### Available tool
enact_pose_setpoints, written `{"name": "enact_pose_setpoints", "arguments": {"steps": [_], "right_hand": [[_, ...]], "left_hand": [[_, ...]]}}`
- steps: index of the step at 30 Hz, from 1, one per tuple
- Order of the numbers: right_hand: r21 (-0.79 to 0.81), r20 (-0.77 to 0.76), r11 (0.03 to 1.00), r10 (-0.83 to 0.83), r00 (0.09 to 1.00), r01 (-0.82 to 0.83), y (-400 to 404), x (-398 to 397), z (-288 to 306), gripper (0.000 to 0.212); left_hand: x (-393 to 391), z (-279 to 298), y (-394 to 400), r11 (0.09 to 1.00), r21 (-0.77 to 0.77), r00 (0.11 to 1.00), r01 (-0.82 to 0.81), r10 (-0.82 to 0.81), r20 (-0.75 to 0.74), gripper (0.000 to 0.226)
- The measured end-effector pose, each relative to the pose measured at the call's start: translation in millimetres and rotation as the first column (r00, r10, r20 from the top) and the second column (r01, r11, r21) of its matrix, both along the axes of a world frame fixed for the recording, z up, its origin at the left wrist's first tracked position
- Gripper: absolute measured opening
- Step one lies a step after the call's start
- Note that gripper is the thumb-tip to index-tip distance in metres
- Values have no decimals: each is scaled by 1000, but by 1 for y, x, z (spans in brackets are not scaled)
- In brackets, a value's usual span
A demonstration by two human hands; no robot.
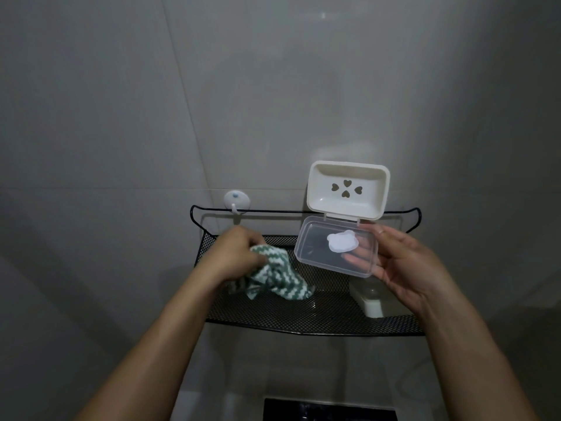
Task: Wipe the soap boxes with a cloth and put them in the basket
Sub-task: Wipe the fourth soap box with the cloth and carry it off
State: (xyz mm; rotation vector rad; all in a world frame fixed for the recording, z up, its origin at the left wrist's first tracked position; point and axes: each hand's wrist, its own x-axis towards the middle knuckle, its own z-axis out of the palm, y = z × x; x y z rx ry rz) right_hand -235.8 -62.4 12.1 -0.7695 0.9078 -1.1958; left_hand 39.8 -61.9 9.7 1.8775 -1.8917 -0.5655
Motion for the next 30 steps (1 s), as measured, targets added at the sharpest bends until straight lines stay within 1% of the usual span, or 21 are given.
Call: {"name": "enact_pose_setpoints", "arguments": {"steps": [3, 5, 7, 9, 13, 15, 16, 17, 18, 19, 20, 21, 23, 25, 27, 30], "right_hand": [[1, -21, 1000, -27, 999, 27, -1, -1, -1, 24], [8, -33, 999, -34, 999, 35, -1, 0, -2, 26], [19, -34, 999, -32, 999, 32, -2, 2, -3, 28], [28, -31, 999, -25, 999, 26, -3, 5, -4, 29], [23, -29, 1000, -7, 1000, 8, -2, 15, -6, 26], [16, -24, 1000, 1, 1000, -1, -2, 19, -6, 26], [14, -19, 1000, 5, 1000, -4, -1, 21, -6, 26], [11, -12, 1000, 7, 1000, -7, -1, 23, -5, 26], [9, -5, 1000, 10, 1000, -10, 0, 26, -5, 25], [5, 2, 1000, 11, 1000, -11, 0, 28, -4, 24], [1, 8, 1000, 10, 1000, -10, 1, 30, -3, 24], [-4, 11, 1000, 9, 1000, -9, 1, 32, -2, 23], [-11, 1, 1000, 12, 1000, -12, 1, 35, -1, 23], [-16, -27, 1000, 15, 1000, -16, 1, 36, -2, 25], [-17, -40, 1000, 9, 999, -10, 1, 36, -4, 26], [-19, -44, 1000, 4, 999, -5, 1, 34, -7, 25]], "left_hand": [[12, 21, 14, 992, -112, 969, -58, 29, -245, 7], [13, 38, 23, 980, -189, 925, -67, -10, -380, 5], [12, 55, 29, 964, -254, 876, -80, -54, -480, 11], [10, 71, 32, 949, -300, 847, -100, -77, -525, 11], [4, 98, 35, 910, -397, 818, -119, -137, -559, 8], [-3, 104, 34, 895, -430, 817, -124, -154, -556, 11], [-9, 103, 33, 890, -437, 830, -129, -145, -539, 15], [-17, 100, 32, 884, -450, 863, -126, -127, -489, 18], [-25, 93, 32, 872, -478, 917, -107, -99, -386, 19], [-34, 85, 32, 851, -520, 972, -74, -56, -230, 17], [-44, 76, 32, 830, -557, 998, -32, -5, -64, 14], [-55, 67, 34, 818, -575, 997, 13, 34, 70, 13], [-71, 51, 37, 814, -570, 968, 109, 44, 248, 15], [-81, 39, 37, 821, -551, 942, 149, 51, 330, 18], [-85, 37, 36, 839, -525, 932, 145, 63, 357, 22], [-88, 37, 33, 883, -442, 926, 160, 21, 376, 30]]}}
